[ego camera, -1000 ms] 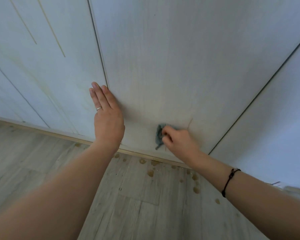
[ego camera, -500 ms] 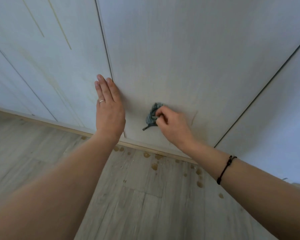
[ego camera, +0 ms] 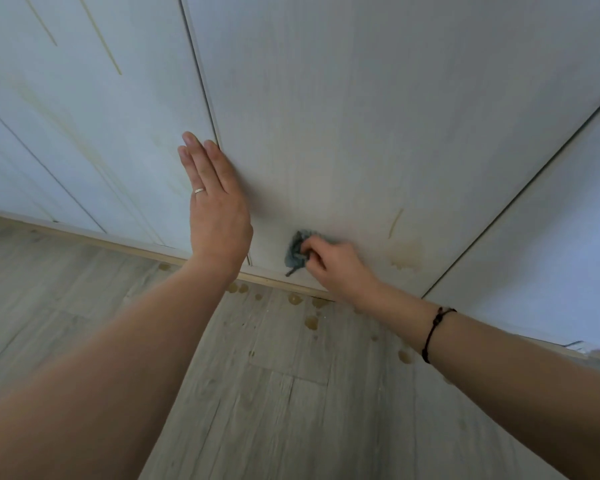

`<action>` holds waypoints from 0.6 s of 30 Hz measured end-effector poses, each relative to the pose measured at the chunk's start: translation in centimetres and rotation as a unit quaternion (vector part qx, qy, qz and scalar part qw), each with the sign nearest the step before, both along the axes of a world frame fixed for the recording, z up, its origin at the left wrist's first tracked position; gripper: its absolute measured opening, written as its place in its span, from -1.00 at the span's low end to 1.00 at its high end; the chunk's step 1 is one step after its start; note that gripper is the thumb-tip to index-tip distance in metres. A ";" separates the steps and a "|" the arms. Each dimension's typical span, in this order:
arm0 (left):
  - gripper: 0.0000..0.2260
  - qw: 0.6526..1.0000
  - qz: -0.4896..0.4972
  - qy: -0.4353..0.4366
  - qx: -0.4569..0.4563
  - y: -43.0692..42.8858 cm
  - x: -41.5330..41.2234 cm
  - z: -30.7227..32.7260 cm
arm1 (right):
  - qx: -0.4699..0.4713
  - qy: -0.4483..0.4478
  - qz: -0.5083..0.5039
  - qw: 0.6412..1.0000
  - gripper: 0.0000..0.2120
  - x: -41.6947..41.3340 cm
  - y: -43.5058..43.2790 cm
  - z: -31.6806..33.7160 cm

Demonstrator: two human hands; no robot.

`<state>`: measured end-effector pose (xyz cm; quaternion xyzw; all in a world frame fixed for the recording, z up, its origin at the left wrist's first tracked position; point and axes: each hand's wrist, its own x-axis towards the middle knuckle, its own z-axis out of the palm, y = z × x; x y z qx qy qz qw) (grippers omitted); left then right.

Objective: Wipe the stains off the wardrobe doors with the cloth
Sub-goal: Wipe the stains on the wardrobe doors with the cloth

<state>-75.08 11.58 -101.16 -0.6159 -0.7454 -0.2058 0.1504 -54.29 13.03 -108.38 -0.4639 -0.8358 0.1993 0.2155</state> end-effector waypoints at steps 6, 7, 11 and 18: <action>-0.28 1.000 0.003 -0.022 0.003 -0.1 0.3 -0.2 | -0.097 -0.192 0.025 0.976 -0.77 4.6 -0.3 -5.1; -0.28 1.000 -0.011 -0.023 0.008 -0.2 0.0 -0.2 | -0.135 -0.285 0.014 0.949 -0.74 6.1 -0.6 -6.5; -0.19 0.998 -0.042 -0.034 0.019 -0.6 -1.3 -0.2 | -0.105 -0.234 -0.014 0.967 -0.74 3.4 -0.4 -5.7; -0.16 0.998 -0.053 -0.027 0.012 -1.1 -1.6 -0.2 | -0.036 -0.038 0.056 0.997 -0.75 -4.5 1.1 -3.2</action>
